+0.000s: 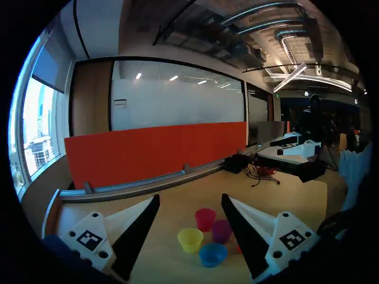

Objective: Pour water

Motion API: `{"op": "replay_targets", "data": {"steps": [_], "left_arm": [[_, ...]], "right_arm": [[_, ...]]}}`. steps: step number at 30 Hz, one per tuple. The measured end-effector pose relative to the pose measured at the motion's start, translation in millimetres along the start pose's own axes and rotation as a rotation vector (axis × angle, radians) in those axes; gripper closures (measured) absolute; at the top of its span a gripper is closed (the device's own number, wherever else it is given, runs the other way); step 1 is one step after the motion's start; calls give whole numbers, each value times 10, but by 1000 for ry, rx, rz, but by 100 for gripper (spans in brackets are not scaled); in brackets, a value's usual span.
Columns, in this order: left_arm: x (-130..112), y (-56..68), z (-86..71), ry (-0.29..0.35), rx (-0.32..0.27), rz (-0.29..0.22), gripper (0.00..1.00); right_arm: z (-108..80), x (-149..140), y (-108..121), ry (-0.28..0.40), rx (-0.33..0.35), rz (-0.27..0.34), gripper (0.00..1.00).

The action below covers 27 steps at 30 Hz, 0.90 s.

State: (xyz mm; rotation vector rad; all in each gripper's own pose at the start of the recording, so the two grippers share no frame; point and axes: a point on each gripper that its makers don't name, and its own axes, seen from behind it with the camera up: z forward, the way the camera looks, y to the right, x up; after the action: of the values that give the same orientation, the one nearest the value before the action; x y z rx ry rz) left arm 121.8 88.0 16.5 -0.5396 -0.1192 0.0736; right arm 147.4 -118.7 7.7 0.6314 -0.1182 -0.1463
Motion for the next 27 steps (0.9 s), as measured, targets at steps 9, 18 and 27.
{"op": "replay_targets", "data": {"steps": [9, 18, 27], "left_arm": [[-364, 42, 73, -54, -22, -7, 4], [-762, 135, 139, -107, -46, -3, 4], [-1122, 202, 189, -164, -65, -10, 4]], "right_arm": [[65, -345, -50, -69, 35, -25, 0], [149, -675, -67, -131, 57, -28, 0], [205, -941, -49, -181, 76, -28, 0]]}}
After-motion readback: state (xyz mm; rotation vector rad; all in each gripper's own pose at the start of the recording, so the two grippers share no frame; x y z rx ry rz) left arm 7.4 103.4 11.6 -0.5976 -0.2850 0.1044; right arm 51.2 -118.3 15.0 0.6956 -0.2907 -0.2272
